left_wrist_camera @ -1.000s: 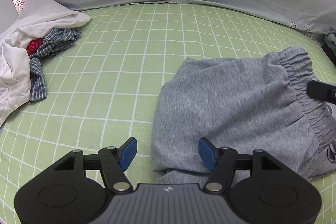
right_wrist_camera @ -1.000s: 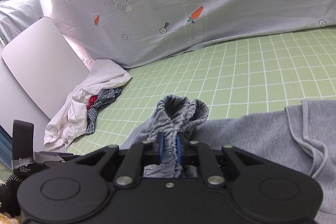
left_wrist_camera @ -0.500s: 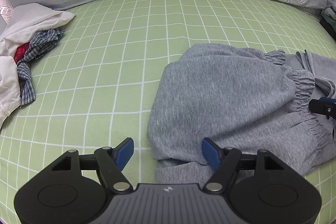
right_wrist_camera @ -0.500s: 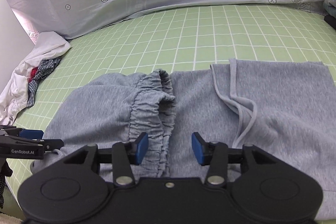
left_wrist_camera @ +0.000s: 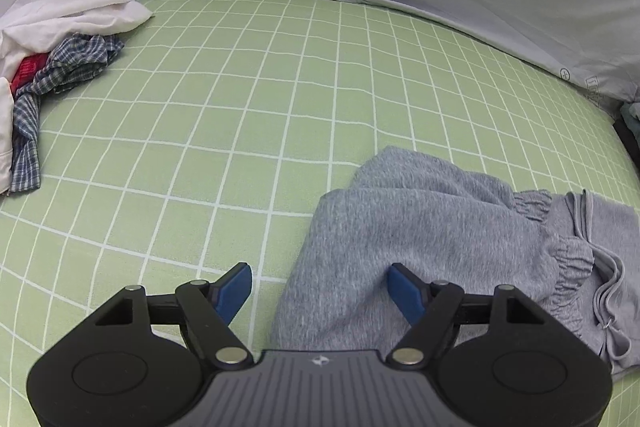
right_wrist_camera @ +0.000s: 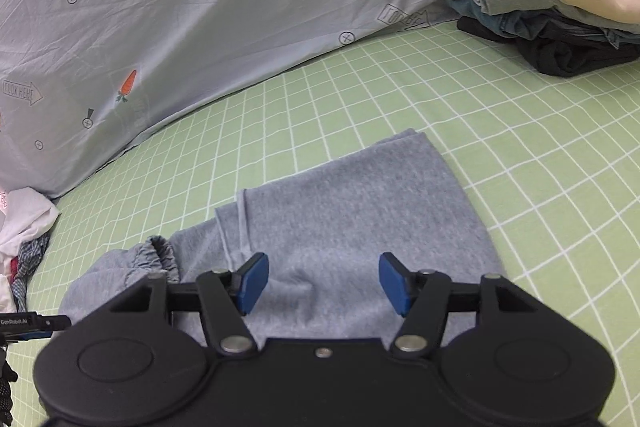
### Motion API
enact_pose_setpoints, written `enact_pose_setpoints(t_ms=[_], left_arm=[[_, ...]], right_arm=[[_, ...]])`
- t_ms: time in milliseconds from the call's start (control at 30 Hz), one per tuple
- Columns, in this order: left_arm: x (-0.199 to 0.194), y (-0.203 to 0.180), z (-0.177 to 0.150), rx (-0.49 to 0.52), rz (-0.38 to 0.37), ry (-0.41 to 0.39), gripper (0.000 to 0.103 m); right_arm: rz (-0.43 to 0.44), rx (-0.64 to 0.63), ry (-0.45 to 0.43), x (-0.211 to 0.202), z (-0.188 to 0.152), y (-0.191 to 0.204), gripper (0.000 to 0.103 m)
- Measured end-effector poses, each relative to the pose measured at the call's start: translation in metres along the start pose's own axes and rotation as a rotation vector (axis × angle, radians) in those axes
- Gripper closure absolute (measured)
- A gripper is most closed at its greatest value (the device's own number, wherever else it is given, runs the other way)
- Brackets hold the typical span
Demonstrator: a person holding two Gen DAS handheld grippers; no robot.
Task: Fold clothes
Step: 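Release the cuff with the right gripper and press the folded pants flat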
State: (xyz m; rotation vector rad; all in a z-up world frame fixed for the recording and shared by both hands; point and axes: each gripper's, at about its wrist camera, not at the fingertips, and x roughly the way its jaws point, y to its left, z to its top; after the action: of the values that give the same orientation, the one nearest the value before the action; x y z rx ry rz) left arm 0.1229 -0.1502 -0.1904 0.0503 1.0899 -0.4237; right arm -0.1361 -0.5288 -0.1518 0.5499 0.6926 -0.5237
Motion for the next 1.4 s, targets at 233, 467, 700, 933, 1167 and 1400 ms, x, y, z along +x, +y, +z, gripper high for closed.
enact_pose_setpoints(t_ms=[233,467,700,933,1167,1400], left_arm=[[0.021,0.006,0.011,-0.114,-0.066,0.045,0.027],[0.019,-0.003,0.016,-0.132,-0.086,-0.016,0.091],[-0.011,-0.016,0.022,-0.063,0.057,-0.211,0.099],[-0.006,-0.007,0.02,-0.073,0.099,-0.138,0.075],[-0.019,-0.024,0.008,0.001,0.052,-0.106,0.045],[-0.009,-0.057,-0.012,0.178,0.082,-0.026,0.036]], right_arm=[[-0.145,0.029,0.016,0.01,0.0,-0.041,0.039],[-0.196,0.063,0.033,0.02,0.001,-0.055,0.042],[-0.2,0.057,0.042,0.024,0.004,-0.057,0.042],[-0.214,0.024,0.071,0.031,0.002,-0.055,0.045],[-0.226,0.039,0.071,0.031,0.002,-0.062,0.044],[-0.183,0.021,0.076,0.031,-0.001,-0.062,0.069]])
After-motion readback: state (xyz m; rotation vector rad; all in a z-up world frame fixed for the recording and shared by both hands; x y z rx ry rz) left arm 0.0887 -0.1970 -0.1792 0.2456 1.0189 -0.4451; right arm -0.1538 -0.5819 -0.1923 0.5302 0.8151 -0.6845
